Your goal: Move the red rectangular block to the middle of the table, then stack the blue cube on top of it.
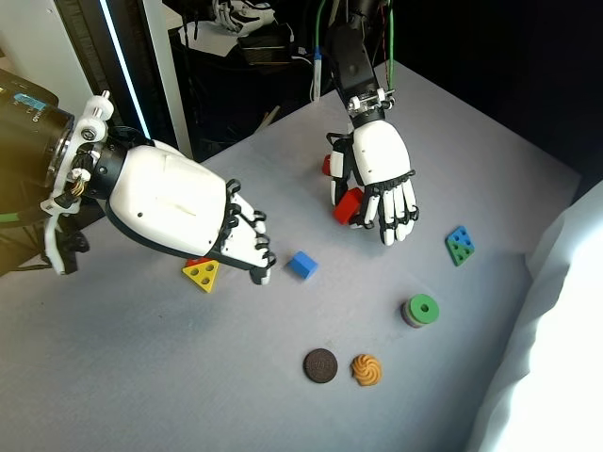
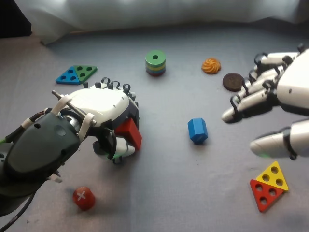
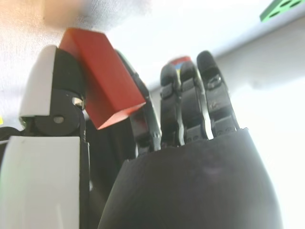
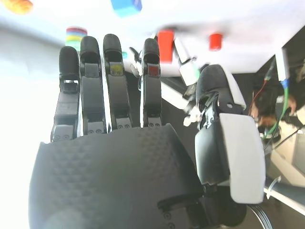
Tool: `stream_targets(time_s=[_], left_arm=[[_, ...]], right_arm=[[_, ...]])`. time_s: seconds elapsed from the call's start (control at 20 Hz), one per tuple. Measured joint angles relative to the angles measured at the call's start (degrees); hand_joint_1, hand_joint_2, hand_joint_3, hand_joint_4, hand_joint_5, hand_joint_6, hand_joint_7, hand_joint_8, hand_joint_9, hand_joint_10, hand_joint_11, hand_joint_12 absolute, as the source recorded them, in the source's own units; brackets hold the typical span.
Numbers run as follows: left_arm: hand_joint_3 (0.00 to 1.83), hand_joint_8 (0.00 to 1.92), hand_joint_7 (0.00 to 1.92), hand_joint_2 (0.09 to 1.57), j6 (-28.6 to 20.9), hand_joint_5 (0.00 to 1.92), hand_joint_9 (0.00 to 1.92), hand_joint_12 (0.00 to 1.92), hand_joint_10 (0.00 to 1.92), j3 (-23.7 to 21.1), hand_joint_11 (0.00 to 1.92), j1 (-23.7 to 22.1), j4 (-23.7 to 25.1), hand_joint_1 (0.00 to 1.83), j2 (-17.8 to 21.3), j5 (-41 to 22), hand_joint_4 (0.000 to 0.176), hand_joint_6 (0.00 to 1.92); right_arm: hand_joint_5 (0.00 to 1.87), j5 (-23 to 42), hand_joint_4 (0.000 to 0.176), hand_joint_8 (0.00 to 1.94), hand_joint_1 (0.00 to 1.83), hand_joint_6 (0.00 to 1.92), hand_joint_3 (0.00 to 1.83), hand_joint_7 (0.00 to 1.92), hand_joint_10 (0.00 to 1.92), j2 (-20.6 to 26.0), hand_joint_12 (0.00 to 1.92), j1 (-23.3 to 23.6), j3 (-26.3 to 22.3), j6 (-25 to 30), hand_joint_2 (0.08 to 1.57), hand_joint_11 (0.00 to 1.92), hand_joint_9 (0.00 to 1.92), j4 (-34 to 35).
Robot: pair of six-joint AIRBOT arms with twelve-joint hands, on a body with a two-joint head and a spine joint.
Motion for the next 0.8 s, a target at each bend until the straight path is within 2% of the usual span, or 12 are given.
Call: stream_targets(time_s=[0.3, 0.5, 0.6, 0.8], left_arm=[[0.00, 0.00, 0.26, 1.16, -0.3, 0.89, 0.16, 0.51, 0.00, 0.5, 0.00, 0.7, 1.5, 1.06, -0.7, -0.3, 0.000, 1.12], [0.00, 0.00, 0.27, 1.16, -0.5, 0.91, 0.17, 0.54, 0.00, 0.9, 0.00, 0.8, 1.8, 1.08, -0.9, -1.4, 0.000, 1.09], [0.00, 0.00, 0.27, 1.15, -0.6, 0.91, 0.17, 0.54, 0.00, 1.1, 0.00, 1.2, 2.2, 1.08, -1.1, -1.6, 0.000, 1.09], [0.00, 0.00, 0.27, 1.15, -1.1, 0.91, 0.17, 0.53, 0.00, 1.5, 0.00, 1.3, 2.5, 1.07, -1.7, -1.5, 0.000, 1.09]], right_arm=[[0.47, 7.3, 0.000, 0.00, 0.08, 0.00, 0.00, 0.46, 0.00, -0.3, 0.89, -2.3, 2.8, -1.1, 1.24, 0.00, 0.42, 7.7], [0.48, 12.3, 0.000, 0.00, 0.09, 0.00, 0.00, 0.46, 0.00, -1.6, 0.90, -3.3, 2.7, -15.5, 1.24, 0.00, 0.42, 22.3], [0.47, 13.1, 0.000, 0.00, 0.08, 0.00, 0.00, 0.46, 0.00, -2.6, 0.90, -4.2, 2.7, -17.6, 1.24, 0.00, 0.42, 23.7], [0.47, 14.4, 0.000, 0.00, 0.09, 0.00, 0.00, 0.46, 0.00, -4.6, 0.89, -6.3, 2.9, -27.5, 1.24, 0.00, 0.41, 30.0]])
